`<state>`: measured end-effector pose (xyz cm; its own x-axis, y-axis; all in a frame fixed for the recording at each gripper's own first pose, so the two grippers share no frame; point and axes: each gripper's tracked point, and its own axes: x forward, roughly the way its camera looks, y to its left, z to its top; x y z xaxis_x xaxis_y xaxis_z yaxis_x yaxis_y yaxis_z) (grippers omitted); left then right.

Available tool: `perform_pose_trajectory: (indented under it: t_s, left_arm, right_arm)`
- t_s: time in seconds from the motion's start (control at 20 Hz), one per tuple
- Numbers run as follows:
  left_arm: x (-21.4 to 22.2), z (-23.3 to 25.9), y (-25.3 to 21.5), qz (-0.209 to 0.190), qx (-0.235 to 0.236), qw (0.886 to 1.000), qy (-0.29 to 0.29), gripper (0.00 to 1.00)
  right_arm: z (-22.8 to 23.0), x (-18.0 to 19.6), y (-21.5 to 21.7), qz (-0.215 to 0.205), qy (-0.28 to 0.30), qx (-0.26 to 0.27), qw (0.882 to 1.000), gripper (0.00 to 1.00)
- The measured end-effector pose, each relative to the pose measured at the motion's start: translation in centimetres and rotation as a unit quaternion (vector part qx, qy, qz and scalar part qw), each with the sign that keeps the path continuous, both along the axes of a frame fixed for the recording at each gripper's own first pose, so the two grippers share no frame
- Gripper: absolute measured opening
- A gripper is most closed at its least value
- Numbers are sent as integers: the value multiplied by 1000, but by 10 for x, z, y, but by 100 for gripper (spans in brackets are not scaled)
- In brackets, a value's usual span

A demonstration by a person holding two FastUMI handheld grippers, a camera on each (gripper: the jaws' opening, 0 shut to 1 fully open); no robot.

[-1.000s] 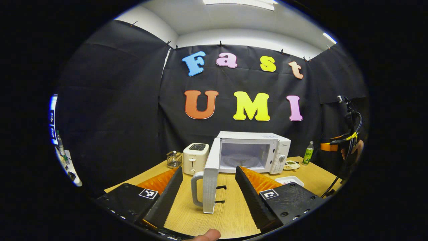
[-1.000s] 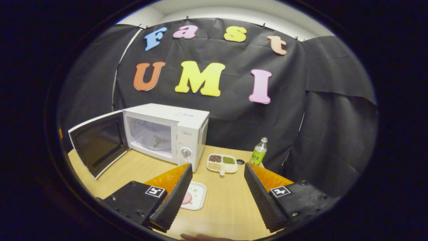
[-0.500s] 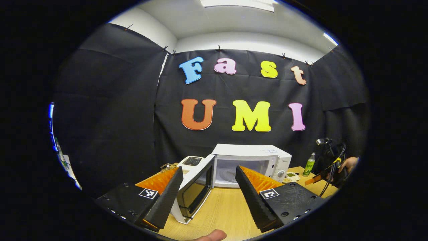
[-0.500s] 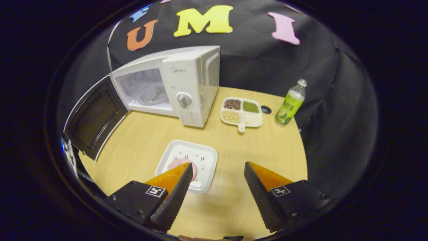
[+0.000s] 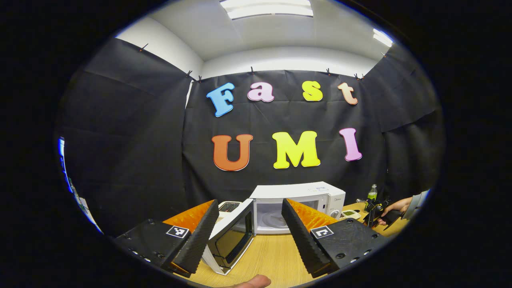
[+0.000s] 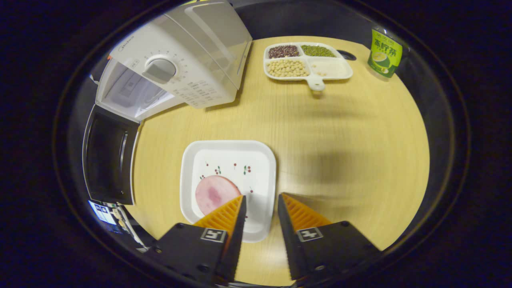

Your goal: Open the microwave oven with the left hand, put the food in, and close the microwave oven.

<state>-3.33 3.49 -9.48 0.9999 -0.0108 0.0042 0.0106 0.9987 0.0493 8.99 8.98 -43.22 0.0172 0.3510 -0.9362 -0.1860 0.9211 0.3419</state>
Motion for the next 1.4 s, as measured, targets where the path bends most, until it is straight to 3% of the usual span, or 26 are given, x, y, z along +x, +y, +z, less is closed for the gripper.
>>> perform_pose_trajectory:
  t_s: [0.1,0.15,0.25,0.3,0.5,0.7,0.75,0.9,1.05,1.1,1.15,1.2,1.35,1.4]
  left_arm:
    - [-3,-3,1,6,-4,1000,5,94]
    - [-3,-4,4,8,-8,1000,6,94]
    - [-5,-3,9,11,-14,1000,6,94]
    - [-5,-2,13,14,-15,1000,5,94]
    - [-6,-3,24,24,-18,999,10,94]
    - [-7,-5,24,15,-20,1000,13,94]
    - [-7,-6,26,16,-18,1000,13,94]
    - [-3,-16,40,38,-12,999,23,94]
    - [-4,-27,45,37,-19,998,40,94]
    - [-6,-27,47,35,-23,998,40,83]
    - [-6,-26,51,33,-26,998,39,83]
    - [-7,-25,54,32,-26,998,36,94]
    - [-9,-23,68,35,-24,999,29,94]
    - [-12,-24,70,33,-23,999,29,94]
  right_arm:
    - [-11,4,10,-6,21,25,999,0]
    - [-10,4,9,0,35,37,999,5]
    - [-7,5,9,-13,55,56,997,0]
    - [-7,3,9,-22,60,66,996,4]
    - [-6,-6,7,-59,76,97,991,4]
    - [5,-14,5,-86,75,122,986,0]
    - [10,-15,5,-90,71,125,986,4]
    - [28,-16,9,-109,46,128,985,4]
    - [53,-22,31,-127,32,148,980,4]
    - [59,-26,39,-135,30,152,979,4]
    - [64,-28,49,-145,27,154,977,0]
    - [66,-32,60,-155,27,153,976,4]
    - [65,-40,99,-184,26,153,971,0]
    - [64,-43,113,-198,26,154,968,4]
